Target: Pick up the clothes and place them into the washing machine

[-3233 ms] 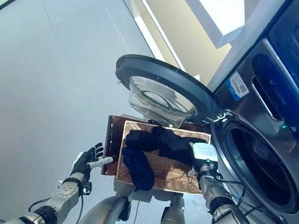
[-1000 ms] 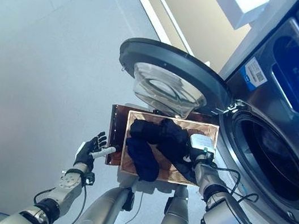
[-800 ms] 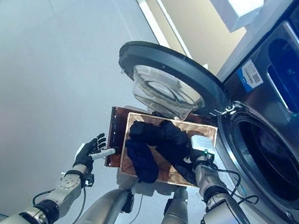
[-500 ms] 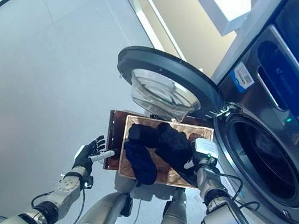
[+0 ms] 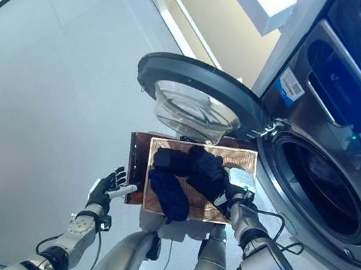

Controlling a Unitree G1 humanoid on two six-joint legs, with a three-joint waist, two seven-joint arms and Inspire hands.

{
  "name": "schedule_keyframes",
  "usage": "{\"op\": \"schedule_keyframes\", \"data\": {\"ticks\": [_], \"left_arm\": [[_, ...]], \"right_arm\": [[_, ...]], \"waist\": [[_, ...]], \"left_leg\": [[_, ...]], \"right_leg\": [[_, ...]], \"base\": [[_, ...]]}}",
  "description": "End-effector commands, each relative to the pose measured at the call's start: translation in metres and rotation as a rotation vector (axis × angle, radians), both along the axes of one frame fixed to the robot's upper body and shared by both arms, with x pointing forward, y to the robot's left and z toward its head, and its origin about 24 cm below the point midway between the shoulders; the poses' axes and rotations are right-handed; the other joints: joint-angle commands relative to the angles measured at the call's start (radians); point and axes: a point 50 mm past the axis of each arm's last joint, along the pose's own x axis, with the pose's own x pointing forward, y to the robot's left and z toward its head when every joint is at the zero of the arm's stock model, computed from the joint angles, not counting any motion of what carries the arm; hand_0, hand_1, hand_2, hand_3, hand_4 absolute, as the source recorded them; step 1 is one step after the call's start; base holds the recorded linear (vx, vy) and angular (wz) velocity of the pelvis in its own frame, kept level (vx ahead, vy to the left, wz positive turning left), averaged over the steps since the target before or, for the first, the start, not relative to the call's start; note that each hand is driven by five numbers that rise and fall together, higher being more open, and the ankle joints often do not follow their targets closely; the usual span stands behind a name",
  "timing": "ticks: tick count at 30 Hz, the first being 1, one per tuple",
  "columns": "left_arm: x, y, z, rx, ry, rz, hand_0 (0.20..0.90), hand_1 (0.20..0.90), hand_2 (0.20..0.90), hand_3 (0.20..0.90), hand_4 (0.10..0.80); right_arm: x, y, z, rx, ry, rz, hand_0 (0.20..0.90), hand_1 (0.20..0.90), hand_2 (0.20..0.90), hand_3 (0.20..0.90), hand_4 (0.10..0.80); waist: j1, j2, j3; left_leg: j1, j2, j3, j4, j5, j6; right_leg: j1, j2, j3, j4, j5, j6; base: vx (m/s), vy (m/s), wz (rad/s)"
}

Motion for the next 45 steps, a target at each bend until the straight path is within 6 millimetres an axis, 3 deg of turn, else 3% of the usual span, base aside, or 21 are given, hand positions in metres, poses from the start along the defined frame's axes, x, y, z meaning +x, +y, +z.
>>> {"op": "schedule_keyframes", "data": {"ticks": [1, 17, 18, 19, 21, 40, 45], "left_arm": [[0.019, 0.007, 0.02, 0.005, -0.118, 0.031, 0.9, 0.9, 0.9, 0.9, 0.8], [0.03, 0.012, 0.032, 0.021, -0.176, 0.042, 0.9, 0.9, 0.9, 0.9, 0.8], [0.032, 0.013, 0.033, 0.024, -0.178, 0.043, 0.9, 0.9, 0.9, 0.9, 0.8], [0.032, 0.013, 0.033, 0.026, -0.175, 0.044, 0.9, 0.9, 0.9, 0.9, 0.8], [0.032, 0.013, 0.032, 0.029, -0.171, 0.043, 0.9, 0.9, 0.9, 0.9, 0.8], [0.025, 0.002, 0.027, 0.016, -0.151, -0.006, 0.9, 0.9, 0.9, 0.9, 0.8], [0.017, 0.004, 0.019, 0.015, -0.112, 0.005, 0.9, 0.9, 0.9, 0.9, 0.8]], "right_arm": [[0.021, -0.003, 0.027, -0.051, -0.1, 0.052, 0.9, 0.9, 0.9, 0.9, 0.8], [0.032, -0.005, 0.041, -0.157, -0.111, 0.089, 0.9, 0.9, 0.9, 0.9, 0.8], [0.033, -0.009, 0.044, -0.188, -0.112, 0.082, 0.765, 0.765, 0.765, 0.765, 0.704], [0.034, -0.011, 0.046, -0.195, -0.113, 0.076, 0.458, 0.458, 0.458, 0.458, 0.484], [0.035, -0.012, 0.046, -0.206, -0.109, 0.074, 0.2, 0.2, 0.2, 0.2, 0.3], [0.024, -0.028, 0.037, -0.212, -0.064, -0.002, 0.2, 0.2, 0.2, 0.2, 0.3], [0.015, -0.045, 0.033, -0.047, -0.093, -0.173, 0.2, 0.2, 0.2, 0.2, 0.3]], "waist": [[0.013, 0.015, 0.04], [0.016, 0.029, 0.076], [0.016, 0.032, 0.077], [0.016, 0.033, 0.077], [0.017, 0.034, 0.076], [0.032, 0.049, 0.038], [0.03, 0.042, 0.014]], "left_leg": [[-0.005, -0.07, 0.018, 0.026, -0.065, -0.045], [-0.084, -0.078, 0.025, 0.037, -0.052, -0.045], [-0.093, -0.08, 0.028, 0.038, -0.051, -0.045], [-0.094, -0.081, 0.029, 0.038, -0.05, -0.045], [-0.097, -0.081, 0.03, 0.039, -0.05, -0.045], [-0.078, -0.084, 0.027, 0.036, -0.057, -0.043], [-0.043, -0.08, 0.027, 0.026, -0.061, -0.045]], "right_leg": [[0.016, 0.017, -0.033, -0.075, 0.054, -0.059], [-0.08, 0.018, -0.019, -0.035, 0.055, -0.061], [-0.088, 0.017, -0.018, -0.031, 0.055, -0.06], [-0.092, 0.017, -0.017, -0.03, 0.055, -0.06], [-0.095, 0.016, -0.017, -0.028, 0.055, -0.06], [-0.079, 0.014, -0.018, -0.027, 0.049, -0.061], [-0.042, 0.017, -0.022, -0.042, 0.049, -0.06]], "base": [[0.0, 0.0, 0.0], [-0.011, 0.007, -0.01], [-0.011, 0.017, -0.03], [-0.011, 0.017, -0.03], [0.0, 0.0, 0.0], [0.002, -0.001, 0.0], [0.029, -0.014, 0.01]]}}
